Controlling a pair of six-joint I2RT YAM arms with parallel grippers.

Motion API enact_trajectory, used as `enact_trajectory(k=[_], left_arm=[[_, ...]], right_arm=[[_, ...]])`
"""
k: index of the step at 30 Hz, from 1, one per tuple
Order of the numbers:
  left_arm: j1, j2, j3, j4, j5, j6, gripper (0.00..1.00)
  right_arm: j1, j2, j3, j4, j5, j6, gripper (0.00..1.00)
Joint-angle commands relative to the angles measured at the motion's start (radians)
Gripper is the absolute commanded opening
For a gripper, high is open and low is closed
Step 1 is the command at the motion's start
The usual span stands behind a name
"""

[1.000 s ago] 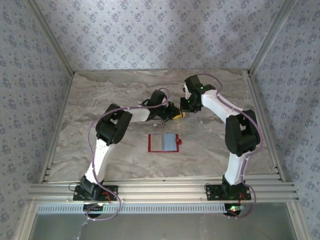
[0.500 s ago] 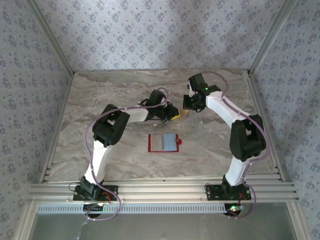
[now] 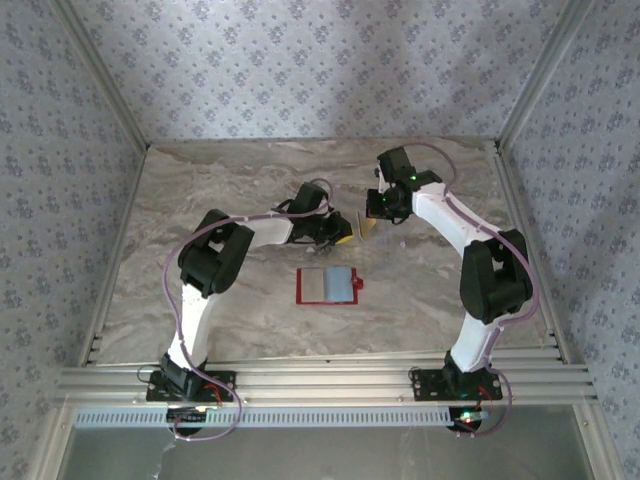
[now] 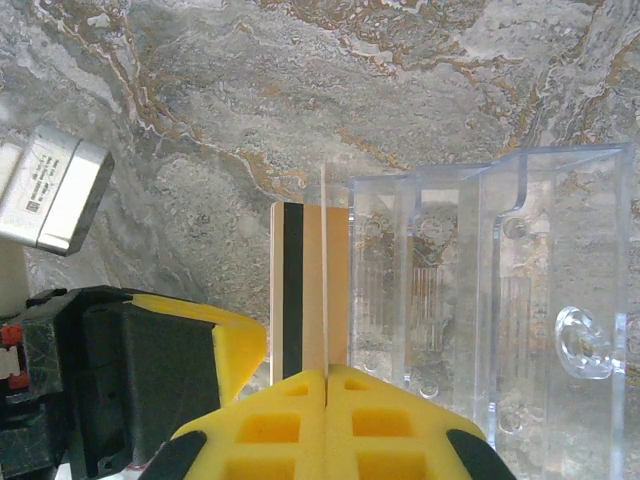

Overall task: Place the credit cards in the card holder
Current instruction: Pick up the credit card from the storage box, then insert the credit card into the card slot.

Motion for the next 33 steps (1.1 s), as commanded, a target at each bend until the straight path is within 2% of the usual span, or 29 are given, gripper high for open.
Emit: enact_trajectory(k=[1,11,19,27,33], left_arm=[[0.013,-0.068,-0.015,-0.032,-0.014,0.031,0.13],[0.007,-0.255,-0.120,-0.146,-0.083,0.144,0.19],[-0.003,-0.506,-0.309,-0.343,-0.269,0.276,0.34],[-0.011,-0.600,-0.482,-0.420,-0.349,0.359,0.42],[-0.021,-0.614,-0.534,-0.430,-0.386,0.404,0.46]], right_arm=[[-0.002,-0.042,-0.008,0.001,0.014,0.009,0.00],[0.034,-0.134,-0.071,0.018,0.064,0.009,0.00],[0.131,-0.295,-0.184,0.070,0.064,0.014,0.00],[0.226,-0.397,-0.440,0.301,-0.205,0.052,0.00],[0.250,-0.421,-0.594,0.472,-0.389,0.152,0.00]])
